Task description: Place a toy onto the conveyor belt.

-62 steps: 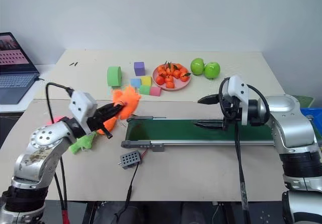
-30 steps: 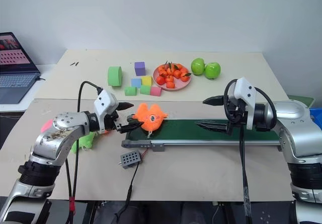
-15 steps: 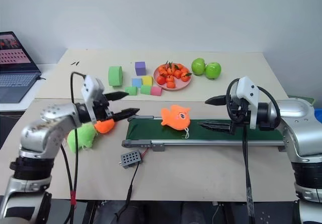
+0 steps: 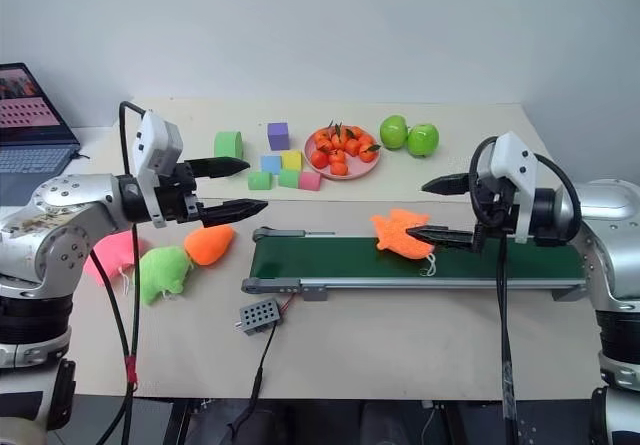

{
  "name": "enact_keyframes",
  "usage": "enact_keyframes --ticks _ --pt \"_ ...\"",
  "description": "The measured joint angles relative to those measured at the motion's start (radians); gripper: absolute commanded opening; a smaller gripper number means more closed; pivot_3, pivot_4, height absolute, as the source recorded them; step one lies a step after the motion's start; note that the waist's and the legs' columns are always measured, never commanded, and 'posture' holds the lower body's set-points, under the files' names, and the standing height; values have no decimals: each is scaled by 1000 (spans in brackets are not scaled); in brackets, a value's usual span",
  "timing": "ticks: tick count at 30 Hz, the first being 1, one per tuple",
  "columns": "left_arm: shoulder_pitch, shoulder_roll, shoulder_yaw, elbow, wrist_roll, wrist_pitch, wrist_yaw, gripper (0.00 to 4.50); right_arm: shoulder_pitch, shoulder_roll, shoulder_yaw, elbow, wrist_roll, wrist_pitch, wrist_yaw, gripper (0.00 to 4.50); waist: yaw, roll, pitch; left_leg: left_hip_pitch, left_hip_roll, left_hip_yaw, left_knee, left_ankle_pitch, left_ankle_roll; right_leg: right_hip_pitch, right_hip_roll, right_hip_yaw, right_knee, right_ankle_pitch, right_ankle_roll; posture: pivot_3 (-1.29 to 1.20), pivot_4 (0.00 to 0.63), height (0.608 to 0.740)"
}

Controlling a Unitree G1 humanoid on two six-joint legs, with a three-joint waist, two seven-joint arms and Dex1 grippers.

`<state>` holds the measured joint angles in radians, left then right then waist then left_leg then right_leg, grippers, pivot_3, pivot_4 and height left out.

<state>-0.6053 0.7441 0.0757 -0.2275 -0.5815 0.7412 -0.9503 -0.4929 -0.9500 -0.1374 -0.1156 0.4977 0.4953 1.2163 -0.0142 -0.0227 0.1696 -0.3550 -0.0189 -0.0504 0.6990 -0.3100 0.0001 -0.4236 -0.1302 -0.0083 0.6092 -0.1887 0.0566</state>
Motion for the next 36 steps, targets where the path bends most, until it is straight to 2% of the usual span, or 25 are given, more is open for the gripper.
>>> enact_keyframes --ticks 11,36 --pt "33 -5 -1 -17 -1 -4 6 4419 -3 15 -27 -5 36 17 -40 4500 0 0 0 0 0 0 0 0 0 0 0 0 0 0 0 0 150 738" --pt "-88 -71 -27 64 33 -54 37 4419 -38 18 -26 -5 36 29 -43 4500 0 0 0 -1 0 0 0 0 0 0 0 0 0 0 0 0 150 738"
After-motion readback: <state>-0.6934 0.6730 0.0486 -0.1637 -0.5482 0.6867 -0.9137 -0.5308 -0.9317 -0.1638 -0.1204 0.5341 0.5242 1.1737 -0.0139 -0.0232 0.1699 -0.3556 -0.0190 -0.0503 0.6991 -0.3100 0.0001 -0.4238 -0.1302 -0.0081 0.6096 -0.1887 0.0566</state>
